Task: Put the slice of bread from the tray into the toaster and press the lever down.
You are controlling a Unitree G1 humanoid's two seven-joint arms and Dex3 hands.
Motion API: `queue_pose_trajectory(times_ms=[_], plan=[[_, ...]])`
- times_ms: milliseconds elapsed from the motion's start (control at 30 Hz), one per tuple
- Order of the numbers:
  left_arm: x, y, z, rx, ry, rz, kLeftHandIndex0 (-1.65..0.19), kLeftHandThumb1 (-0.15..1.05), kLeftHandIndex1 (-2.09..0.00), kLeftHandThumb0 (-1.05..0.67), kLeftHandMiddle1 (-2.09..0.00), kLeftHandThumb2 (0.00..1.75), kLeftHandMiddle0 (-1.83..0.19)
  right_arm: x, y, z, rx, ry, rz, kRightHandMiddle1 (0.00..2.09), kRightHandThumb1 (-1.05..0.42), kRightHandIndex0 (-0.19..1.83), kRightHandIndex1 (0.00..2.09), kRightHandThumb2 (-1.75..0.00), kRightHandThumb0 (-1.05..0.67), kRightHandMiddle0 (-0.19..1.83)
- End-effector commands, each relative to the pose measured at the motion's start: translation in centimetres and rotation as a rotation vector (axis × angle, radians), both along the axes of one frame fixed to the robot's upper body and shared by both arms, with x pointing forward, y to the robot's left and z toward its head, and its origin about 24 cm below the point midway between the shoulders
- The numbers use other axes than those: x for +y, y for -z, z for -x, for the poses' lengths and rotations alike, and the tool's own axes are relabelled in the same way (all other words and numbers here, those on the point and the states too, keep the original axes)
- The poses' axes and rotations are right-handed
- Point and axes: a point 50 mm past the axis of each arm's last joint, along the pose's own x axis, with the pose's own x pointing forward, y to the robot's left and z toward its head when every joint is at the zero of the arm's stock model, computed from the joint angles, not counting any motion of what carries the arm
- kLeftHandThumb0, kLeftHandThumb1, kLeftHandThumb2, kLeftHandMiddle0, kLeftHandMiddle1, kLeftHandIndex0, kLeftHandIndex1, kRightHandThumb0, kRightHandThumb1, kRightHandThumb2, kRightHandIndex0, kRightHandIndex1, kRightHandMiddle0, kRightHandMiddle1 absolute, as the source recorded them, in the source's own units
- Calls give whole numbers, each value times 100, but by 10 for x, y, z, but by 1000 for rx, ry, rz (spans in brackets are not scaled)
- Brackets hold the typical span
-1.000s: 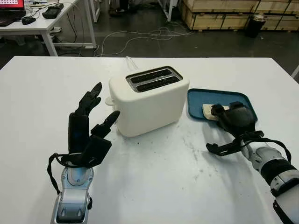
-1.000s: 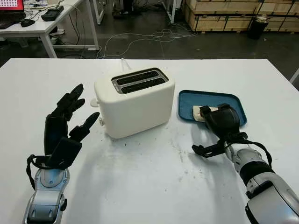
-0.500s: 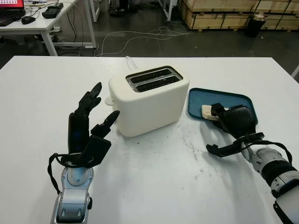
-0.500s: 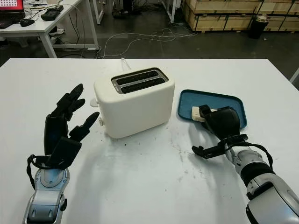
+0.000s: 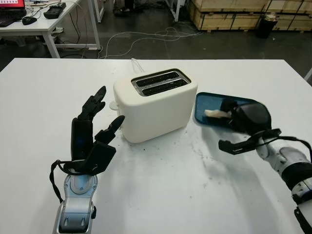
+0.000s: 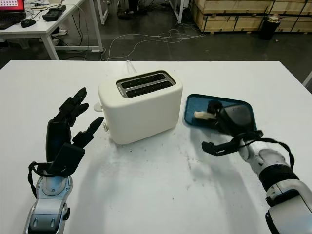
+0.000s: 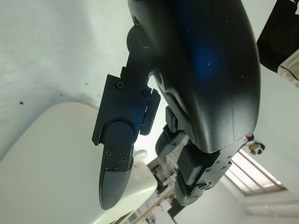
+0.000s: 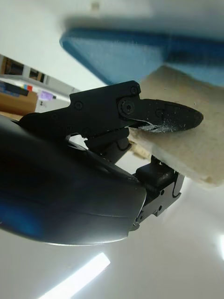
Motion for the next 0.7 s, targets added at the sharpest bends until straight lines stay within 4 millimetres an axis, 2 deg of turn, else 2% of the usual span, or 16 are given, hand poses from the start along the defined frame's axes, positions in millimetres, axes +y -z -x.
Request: queue_pose_trajectory(times_ms=[0, 200, 267, 400, 500, 667], plan=[[-1, 0, -1, -5, 6, -4, -42, 92, -1, -53, -74, 16, -17, -1, -15, -3, -62, -17, -7, 175, -92, 94, 175, -65, -59, 46], [-1, 0, 0, -3, 6, -8, -42, 92, -1, -53, -75, 16, -16, 2, -47, -6, -191, -62, -12, 175, -92, 87, 175, -54, -55, 45], [-1, -1, 0, -1, 3, -6, -42, 92, -1, -53, -75, 16, -16, 2, -59, -8, -216, -70, -4, 175, -92, 85, 175, -57, -56, 42], [-1, 0, 0, -2, 3, -13, -42, 92, -1, -52, -75, 16, -16, 6, -90, -11, -347, -117, 52, 175, -92, 81, 175, -48, -54, 47], [-1, 0, 0, 0, 3, -18, -42, 92, -1, -53, -75, 16, -16, 10, -114, -13, -393, -186, -13, 175, -92, 78, 175, -41, -52, 48], [-2, 0, -1, -3, 2, -15, -43, 92, -1, -54, -75, 16, -16, 21, -162, -18, -362, -344, -177, 175, -92, 83, 175, -37, -50, 56]])
